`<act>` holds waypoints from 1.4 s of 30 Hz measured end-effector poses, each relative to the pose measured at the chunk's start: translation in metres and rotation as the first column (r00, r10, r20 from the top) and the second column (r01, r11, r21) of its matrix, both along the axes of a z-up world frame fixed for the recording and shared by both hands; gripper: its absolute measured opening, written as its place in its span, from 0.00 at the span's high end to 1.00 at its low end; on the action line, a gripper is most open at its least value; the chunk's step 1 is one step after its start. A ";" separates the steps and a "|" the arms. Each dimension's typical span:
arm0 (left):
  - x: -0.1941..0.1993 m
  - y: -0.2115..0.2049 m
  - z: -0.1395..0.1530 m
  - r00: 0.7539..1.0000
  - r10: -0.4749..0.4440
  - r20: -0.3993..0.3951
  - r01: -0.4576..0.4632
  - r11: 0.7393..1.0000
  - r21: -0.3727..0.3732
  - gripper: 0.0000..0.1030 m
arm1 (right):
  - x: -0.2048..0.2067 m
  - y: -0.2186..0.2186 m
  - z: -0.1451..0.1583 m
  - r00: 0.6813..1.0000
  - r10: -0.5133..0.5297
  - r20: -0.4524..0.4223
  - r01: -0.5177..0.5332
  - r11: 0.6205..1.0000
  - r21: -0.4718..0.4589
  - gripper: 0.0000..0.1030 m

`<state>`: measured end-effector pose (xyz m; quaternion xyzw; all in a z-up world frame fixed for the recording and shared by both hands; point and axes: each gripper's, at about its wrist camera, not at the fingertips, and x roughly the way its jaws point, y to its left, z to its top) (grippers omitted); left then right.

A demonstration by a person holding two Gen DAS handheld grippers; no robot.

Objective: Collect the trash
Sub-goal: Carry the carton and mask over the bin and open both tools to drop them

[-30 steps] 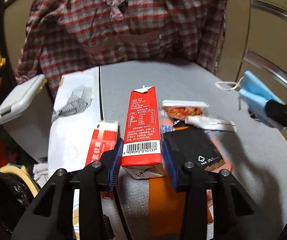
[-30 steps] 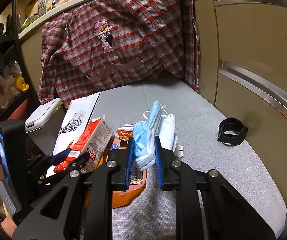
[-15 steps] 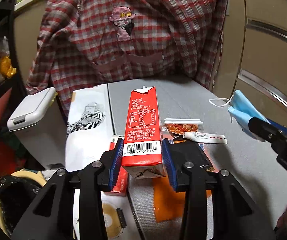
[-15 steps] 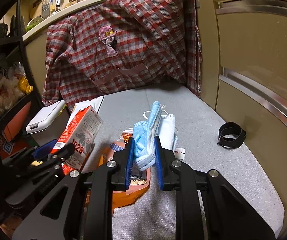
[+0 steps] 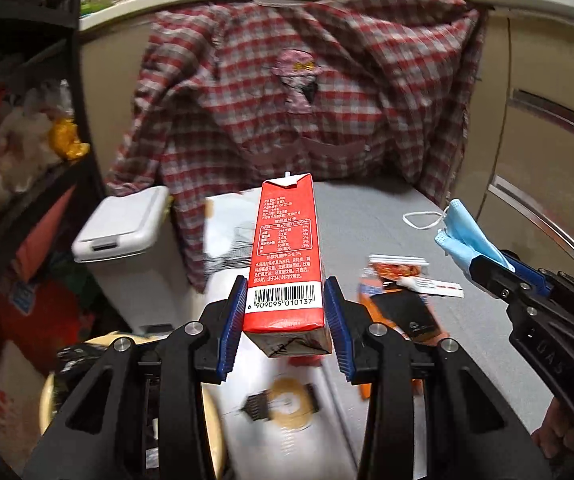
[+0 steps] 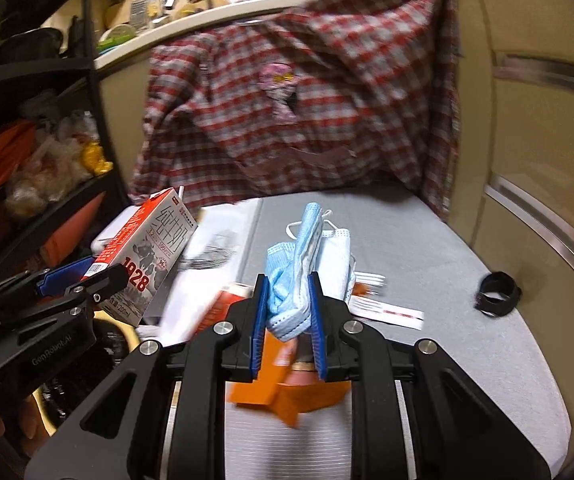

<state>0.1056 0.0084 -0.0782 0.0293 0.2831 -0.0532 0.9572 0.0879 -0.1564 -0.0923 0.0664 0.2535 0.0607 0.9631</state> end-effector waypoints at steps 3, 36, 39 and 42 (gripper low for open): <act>-0.009 0.023 0.010 0.999 0.046 -0.003 -0.046 0.999 0.007 0.62 | -0.002 0.023 0.008 0.999 0.051 -0.002 -0.051 0.999 0.002 0.81; -0.068 0.207 0.001 0.924 0.372 -0.093 -0.376 0.926 -0.025 0.62 | -0.015 0.226 0.002 0.891 0.448 -0.068 -0.451 0.892 -0.033 0.81; -0.067 0.210 -0.002 0.923 0.371 -0.098 -0.375 0.927 -0.019 0.62 | -0.014 0.231 -0.001 0.887 0.456 -0.075 -0.459 0.888 -0.034 0.81; -0.067 0.212 -0.005 0.920 0.377 -0.109 -0.381 0.924 -0.015 0.62 | -0.012 0.237 -0.004 0.882 0.465 -0.081 -0.468 0.883 -0.034 0.81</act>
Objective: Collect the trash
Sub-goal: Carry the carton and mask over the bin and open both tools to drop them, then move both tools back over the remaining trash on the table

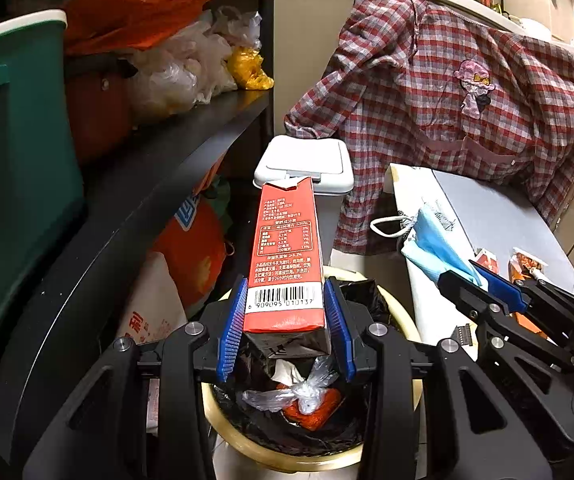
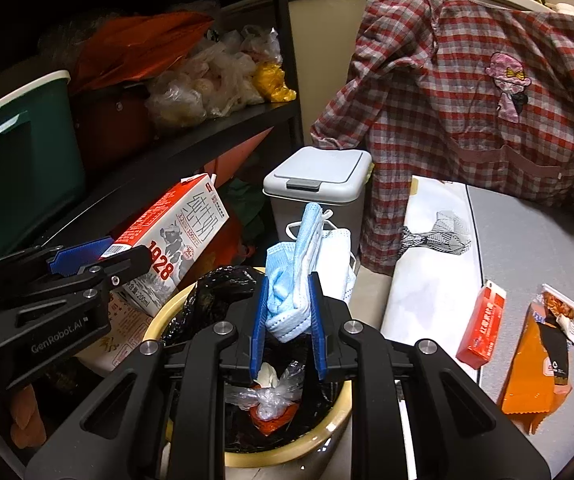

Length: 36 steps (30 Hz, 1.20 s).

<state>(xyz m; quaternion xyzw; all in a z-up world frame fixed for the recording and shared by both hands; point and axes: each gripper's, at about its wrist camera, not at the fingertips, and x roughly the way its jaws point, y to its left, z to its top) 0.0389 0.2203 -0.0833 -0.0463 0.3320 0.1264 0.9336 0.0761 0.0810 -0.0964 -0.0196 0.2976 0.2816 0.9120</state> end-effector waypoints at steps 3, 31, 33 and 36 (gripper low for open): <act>0.000 0.006 -0.003 1.000 0.014 -0.012 -0.014 1.000 -0.002 0.62 | 0.001 0.006 -0.002 1.000 0.010 -0.006 -0.010 1.000 -0.002 0.80; 0.010 -0.008 0.003 0.996 0.085 0.019 -0.086 0.994 0.066 0.13 | -0.003 -0.034 0.000 0.997 -0.062 -0.049 0.064 0.998 0.026 0.38; 0.013 -0.014 0.004 0.997 0.074 0.024 -0.075 0.995 0.071 0.13 | -0.005 -0.043 0.001 0.996 -0.075 -0.045 0.076 0.997 0.022 0.38; 0.016 -0.026 0.006 0.998 0.056 0.037 -0.058 0.996 0.073 0.13 | -0.006 -0.059 0.002 0.994 -0.099 -0.040 0.100 0.995 0.024 0.38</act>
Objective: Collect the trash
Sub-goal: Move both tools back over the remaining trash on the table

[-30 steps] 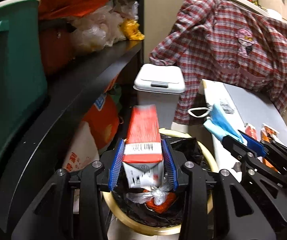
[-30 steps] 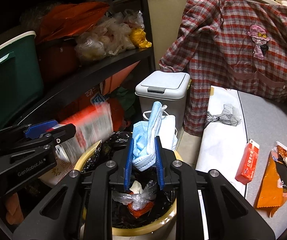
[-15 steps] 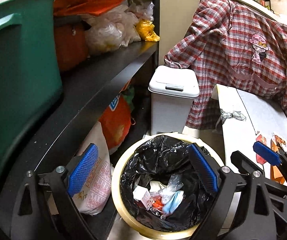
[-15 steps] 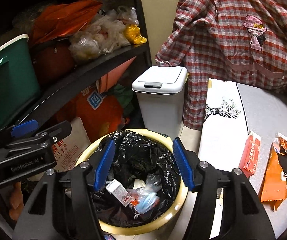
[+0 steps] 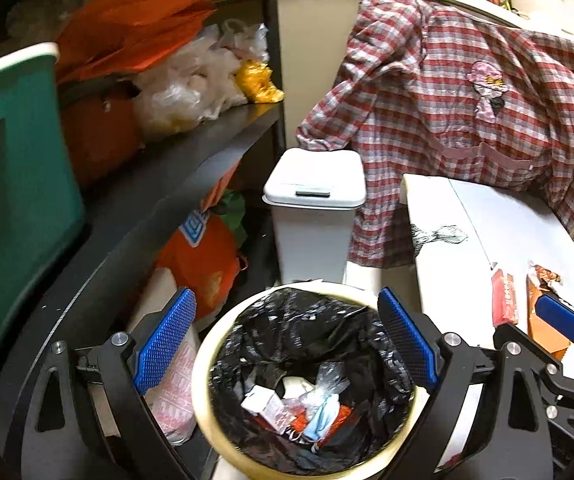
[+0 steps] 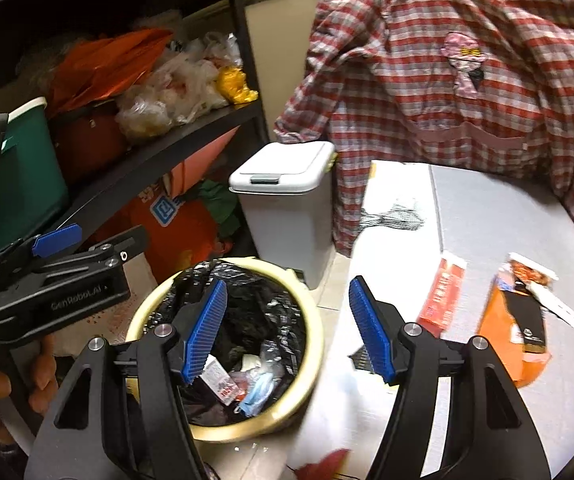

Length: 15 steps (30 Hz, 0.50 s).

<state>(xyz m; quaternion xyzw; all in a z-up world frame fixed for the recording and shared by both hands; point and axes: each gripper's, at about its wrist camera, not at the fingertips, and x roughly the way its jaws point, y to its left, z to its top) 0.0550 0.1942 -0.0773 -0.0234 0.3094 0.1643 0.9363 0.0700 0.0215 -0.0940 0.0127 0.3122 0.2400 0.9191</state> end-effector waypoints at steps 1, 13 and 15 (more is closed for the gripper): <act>0.002 -0.005 0.001 1.000 -0.007 0.007 0.007 1.000 0.001 0.13 | 0.000 -0.005 0.001 1.000 -0.010 0.002 0.010 1.000 0.000 0.38; 0.031 -0.064 0.001 0.994 -0.101 0.036 0.102 0.994 -0.025 0.13 | 0.014 -0.108 -0.007 0.963 -0.268 0.021 0.268 0.963 -0.013 0.38; 0.036 -0.075 0.000 0.992 -0.118 0.040 0.119 0.993 -0.028 0.13 | 0.018 -0.126 -0.011 0.950 -0.311 0.019 0.311 0.950 -0.013 0.38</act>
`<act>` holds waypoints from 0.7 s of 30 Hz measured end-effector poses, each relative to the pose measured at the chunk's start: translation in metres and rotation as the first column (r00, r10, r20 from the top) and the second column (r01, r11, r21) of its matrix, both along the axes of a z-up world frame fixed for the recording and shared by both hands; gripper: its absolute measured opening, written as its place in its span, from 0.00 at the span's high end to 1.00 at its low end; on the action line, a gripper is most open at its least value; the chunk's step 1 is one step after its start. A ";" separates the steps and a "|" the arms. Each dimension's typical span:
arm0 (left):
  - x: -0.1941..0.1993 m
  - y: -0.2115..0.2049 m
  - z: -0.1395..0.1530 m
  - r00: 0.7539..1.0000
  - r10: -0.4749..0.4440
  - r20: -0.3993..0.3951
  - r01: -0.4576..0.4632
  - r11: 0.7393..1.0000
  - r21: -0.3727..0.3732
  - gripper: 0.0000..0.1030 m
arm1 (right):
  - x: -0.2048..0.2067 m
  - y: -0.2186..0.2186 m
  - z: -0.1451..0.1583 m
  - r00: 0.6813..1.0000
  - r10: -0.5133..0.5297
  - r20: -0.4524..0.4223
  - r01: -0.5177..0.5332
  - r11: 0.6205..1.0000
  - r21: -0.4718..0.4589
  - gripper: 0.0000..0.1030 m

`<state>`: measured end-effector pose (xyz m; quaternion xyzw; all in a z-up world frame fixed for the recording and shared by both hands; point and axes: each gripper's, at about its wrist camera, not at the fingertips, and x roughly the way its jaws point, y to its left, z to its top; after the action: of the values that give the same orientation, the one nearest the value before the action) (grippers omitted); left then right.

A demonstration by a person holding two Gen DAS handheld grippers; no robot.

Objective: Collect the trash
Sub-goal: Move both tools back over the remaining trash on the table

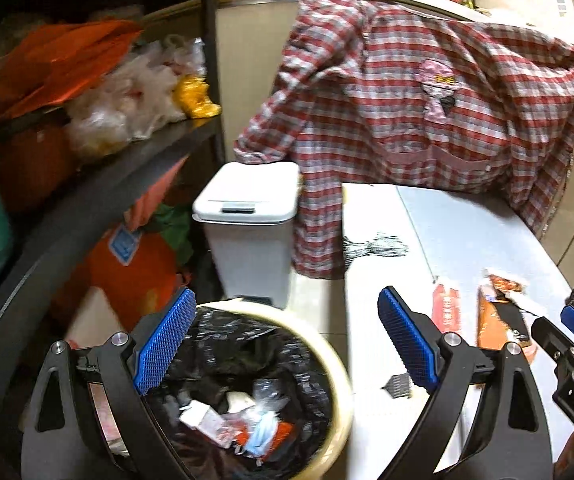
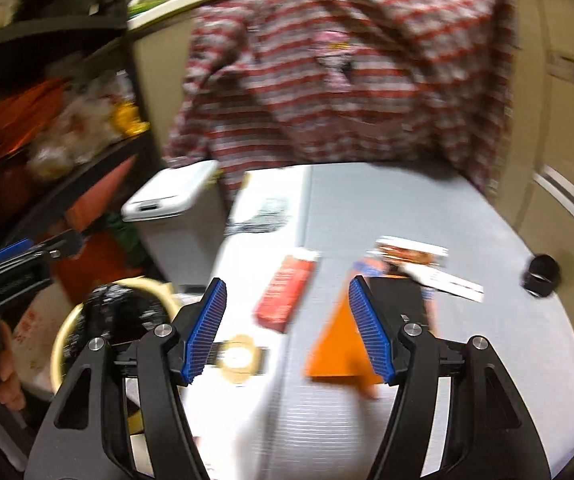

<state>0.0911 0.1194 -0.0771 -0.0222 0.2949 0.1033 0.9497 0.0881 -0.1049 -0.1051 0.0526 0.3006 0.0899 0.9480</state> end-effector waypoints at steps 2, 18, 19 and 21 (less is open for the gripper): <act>0.006 -0.014 -0.001 1.000 -0.022 0.003 0.022 1.000 -0.008 0.13 | 0.002 -0.020 -0.004 0.999 -0.045 0.007 0.045 0.999 -0.002 0.38; 0.026 -0.072 -0.011 0.991 -0.131 -0.013 0.132 0.991 0.024 0.13 | 0.048 -0.089 -0.077 0.980 -0.081 -0.183 0.083 0.997 0.001 0.57; 0.027 -0.072 -0.012 0.991 -0.132 -0.016 0.133 0.991 0.021 0.13 | 0.050 -0.086 -0.081 0.979 -0.066 -0.191 0.066 0.998 -0.008 0.57; 0.028 -0.072 -0.012 0.991 -0.133 -0.017 0.133 0.991 0.020 0.13 | 0.052 -0.078 -0.084 0.979 -0.040 -0.200 0.036 0.999 -0.020 0.57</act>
<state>0.1192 0.0475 -0.0890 0.0080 0.3018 0.0430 0.9524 0.1403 -0.1832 -0.1894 0.0593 0.3942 0.0636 0.9149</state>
